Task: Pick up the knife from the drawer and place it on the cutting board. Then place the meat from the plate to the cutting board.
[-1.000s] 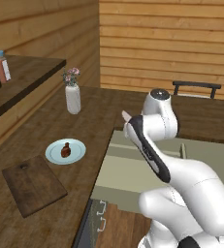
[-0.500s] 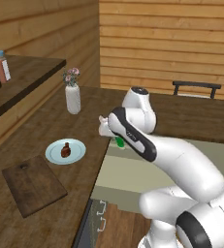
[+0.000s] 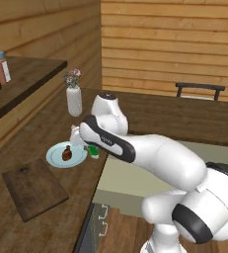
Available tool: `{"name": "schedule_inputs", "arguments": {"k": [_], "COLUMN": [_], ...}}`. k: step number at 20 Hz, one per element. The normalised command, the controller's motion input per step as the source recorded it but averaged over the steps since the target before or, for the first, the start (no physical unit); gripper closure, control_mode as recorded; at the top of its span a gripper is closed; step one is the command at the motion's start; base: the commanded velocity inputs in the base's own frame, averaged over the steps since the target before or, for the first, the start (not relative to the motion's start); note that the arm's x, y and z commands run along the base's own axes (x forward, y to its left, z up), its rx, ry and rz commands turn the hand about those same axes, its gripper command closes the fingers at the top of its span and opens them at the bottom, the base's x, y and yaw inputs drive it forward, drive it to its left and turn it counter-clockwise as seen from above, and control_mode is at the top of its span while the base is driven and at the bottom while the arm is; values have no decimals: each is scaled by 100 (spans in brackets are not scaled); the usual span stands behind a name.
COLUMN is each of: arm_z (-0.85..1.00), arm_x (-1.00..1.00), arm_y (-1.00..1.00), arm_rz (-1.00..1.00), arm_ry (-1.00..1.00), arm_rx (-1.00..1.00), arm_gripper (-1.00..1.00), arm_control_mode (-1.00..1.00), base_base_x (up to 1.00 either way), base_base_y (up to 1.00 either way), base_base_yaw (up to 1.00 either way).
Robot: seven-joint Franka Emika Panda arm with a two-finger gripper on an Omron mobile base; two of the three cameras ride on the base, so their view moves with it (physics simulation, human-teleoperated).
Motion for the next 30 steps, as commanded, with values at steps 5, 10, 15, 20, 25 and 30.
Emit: {"name": "schedule_inputs", "arguments": {"k": [5, 10, 15, 20, 25, 30], "arm_z": [-7, -29, -2, 0, -30, -43], "arm_x": [-9, -20, -19, -8, -36, -17], "arm_y": [100, 100, 97, 61, 18, 2], "arm_rz": [12, 1, 4, 5, 1, 0], "arm_ry": [3, 0, 0, 3, 0, 7], "arm_rx": [-13, -16, -12, -2, 0, 0], "arm_gripper": [100, 100, 100, 100, 100, 100], "arm_control_mode": [-100, -100, -100, -100, -100, -100], "base_base_x": [0, 0, 0, 0, 0, 0], "base_base_y": [0, 0, 0, 0, 0, 0], "base_base_yaw": [0, 0, 0, 0, 0, 0]}}
